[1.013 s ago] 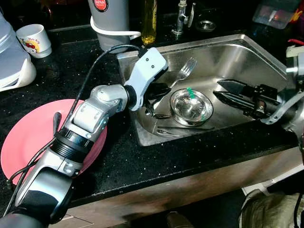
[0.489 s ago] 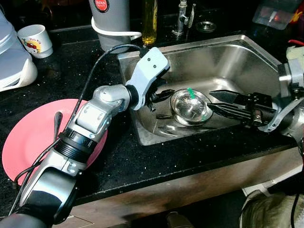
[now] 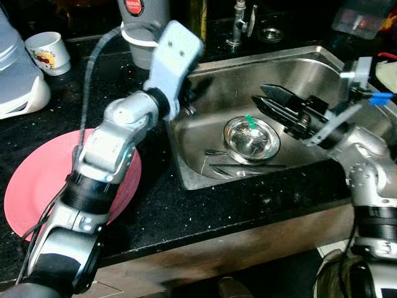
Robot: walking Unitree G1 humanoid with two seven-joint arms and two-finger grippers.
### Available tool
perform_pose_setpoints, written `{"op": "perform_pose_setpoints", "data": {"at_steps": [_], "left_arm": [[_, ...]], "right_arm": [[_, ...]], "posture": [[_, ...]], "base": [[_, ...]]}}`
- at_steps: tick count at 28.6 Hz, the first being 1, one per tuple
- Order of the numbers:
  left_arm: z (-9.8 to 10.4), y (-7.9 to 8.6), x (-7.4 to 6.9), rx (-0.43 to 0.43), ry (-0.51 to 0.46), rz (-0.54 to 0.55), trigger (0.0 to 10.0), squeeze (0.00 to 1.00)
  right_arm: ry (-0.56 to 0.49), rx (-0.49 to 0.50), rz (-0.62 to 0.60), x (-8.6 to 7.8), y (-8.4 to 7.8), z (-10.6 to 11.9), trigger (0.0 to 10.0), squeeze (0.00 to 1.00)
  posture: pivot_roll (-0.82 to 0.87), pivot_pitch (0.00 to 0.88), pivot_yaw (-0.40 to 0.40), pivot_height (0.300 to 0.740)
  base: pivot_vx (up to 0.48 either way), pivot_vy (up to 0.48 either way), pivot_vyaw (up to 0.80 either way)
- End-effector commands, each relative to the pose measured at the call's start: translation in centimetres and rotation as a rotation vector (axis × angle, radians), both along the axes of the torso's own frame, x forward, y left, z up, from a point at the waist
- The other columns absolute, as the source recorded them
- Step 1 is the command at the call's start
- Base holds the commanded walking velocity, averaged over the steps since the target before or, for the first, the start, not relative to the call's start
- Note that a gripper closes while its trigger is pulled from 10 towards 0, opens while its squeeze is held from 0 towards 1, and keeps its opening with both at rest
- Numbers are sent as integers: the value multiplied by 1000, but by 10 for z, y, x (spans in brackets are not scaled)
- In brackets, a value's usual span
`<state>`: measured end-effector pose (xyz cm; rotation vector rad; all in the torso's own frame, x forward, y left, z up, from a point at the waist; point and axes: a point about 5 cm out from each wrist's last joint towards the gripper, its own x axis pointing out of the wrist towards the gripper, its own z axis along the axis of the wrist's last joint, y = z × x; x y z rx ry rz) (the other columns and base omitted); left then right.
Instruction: Kitchen organization
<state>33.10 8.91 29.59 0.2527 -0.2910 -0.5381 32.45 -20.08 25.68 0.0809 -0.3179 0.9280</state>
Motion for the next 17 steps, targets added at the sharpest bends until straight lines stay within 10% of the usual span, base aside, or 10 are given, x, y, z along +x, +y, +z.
{"op": "perform_pose_setpoints", "data": {"at_steps": [1,17], "left_arm": [[-1,0,-6,-15,5,24,10000,0],[0,-7,-43,-173,46,140,10000,0]], "right_arm": [[-15,19,0,0,0,2,10000,0],[-28,5,97,-3,19,-2,10000,0]], "posture": [[57,143,8,740],[70,136,4,740]], "base": [[0,0,600],[0,0,169]]}}
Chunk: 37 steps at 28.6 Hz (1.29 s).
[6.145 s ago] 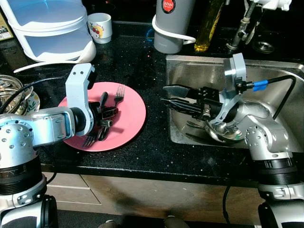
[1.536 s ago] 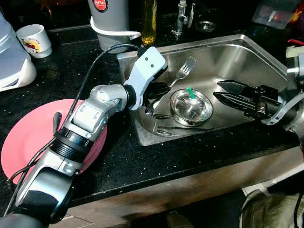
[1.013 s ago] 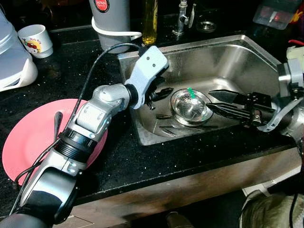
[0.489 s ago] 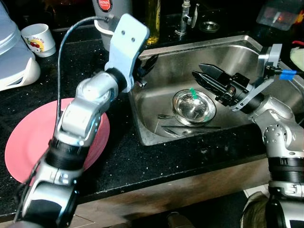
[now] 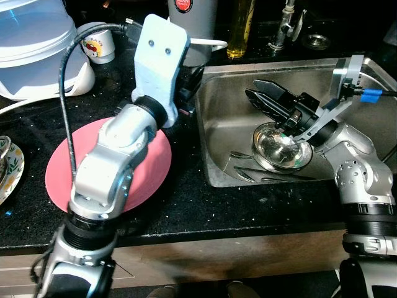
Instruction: Kitchen organization
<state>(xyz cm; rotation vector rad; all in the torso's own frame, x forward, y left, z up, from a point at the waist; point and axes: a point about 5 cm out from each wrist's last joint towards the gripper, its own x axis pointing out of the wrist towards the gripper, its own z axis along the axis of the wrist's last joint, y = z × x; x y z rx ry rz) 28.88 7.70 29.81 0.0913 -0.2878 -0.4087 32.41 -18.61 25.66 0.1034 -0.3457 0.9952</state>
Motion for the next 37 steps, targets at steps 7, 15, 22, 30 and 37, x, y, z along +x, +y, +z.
{"op": "perform_pose_setpoints", "data": {"at_steps": [7,15,22,30,37], "left_arm": [[-22,8,-16,-10,110,121,10000,0],[-24,19,-26,4,107,197,10000,0],[-35,26,-32,-6,152,249,10000,0],[-53,33,-40,-2,205,308,10000,0],[-57,44,-44,-45,235,380,10000,0]], "right_arm": [[47,-28,153,-18,19,-15,10000,0],[93,47,225,-34,35,-24,10000,0],[113,81,214,-39,43,-26,10000,0],[124,72,188,-38,50,-27,10000,0],[126,18,158,-34,50,-30,10000,0]], "posture": [[69,139,1,740],[68,141,-4,740],[64,138,-6,740],[65,133,-10,740],[71,135,-18,740]], "base": [[0,0,246],[0,0,0],[0,0,0],[0,0,0],[0,0,0]]}}
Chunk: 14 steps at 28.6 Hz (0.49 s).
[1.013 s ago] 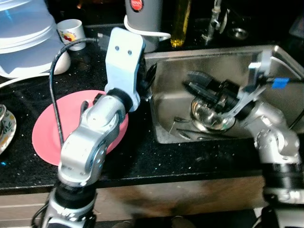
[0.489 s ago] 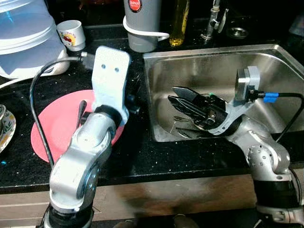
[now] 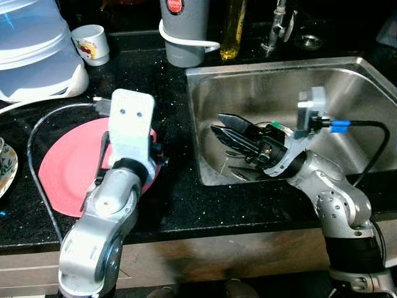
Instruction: Kitchen organization
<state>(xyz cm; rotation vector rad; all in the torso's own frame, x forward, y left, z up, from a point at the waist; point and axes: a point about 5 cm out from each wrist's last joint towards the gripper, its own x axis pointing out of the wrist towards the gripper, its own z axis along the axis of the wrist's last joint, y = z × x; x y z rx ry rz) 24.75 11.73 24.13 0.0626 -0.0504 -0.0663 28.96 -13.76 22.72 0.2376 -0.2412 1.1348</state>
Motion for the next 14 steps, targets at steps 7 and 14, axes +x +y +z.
{"op": "perform_pose_setpoints", "data": {"at_steps": [7,14], "left_arm": [[7,5,-8,-98,51,103,10000,0],[6,18,-10,-149,136,195,10000,0]], "right_arm": [[-13,-96,-20,7,3,-3,10000,0],[-54,-151,-43,16,6,-1,10000,0]], "posture": [[74,141,-22,740],[84,143,-28,740]], "base": [[0,0,0],[0,0,229]]}}
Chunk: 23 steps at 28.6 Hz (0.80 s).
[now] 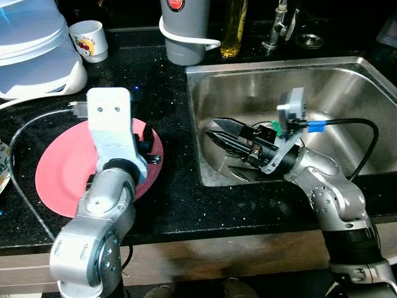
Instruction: Kitchen organization
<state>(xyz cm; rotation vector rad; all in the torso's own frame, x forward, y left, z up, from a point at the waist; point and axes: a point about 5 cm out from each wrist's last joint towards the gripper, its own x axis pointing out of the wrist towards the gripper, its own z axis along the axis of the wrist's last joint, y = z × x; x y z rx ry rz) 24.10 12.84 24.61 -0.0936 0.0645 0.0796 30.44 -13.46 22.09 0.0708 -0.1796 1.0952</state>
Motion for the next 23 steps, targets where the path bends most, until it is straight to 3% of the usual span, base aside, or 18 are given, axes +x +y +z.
{"op": "perform_pose_setpoints", "data": {"at_steps": [1,4,12,23], "left_arm": [[1,7,-4,8,25,47,10000,0],[1,10,-4,35,54,54,10000,0],[5,29,-9,90,136,136,10000,0],[-11,27,-5,-93,237,96,10000,0]], "right_arm": [[-24,10,16,1,3,5,10000,0],[-26,12,29,1,4,5,10000,0],[-17,-10,70,-1,6,0,10000,0],[-29,-29,99,-5,3,2,10000,0]], "posture": [[84,143,-28,740],[90,145,-31,740],[105,147,-30,740],[92,146,-27,740]], "base": [[0,0,800],[0,0,800],[0,0,0],[0,0,0]]}}
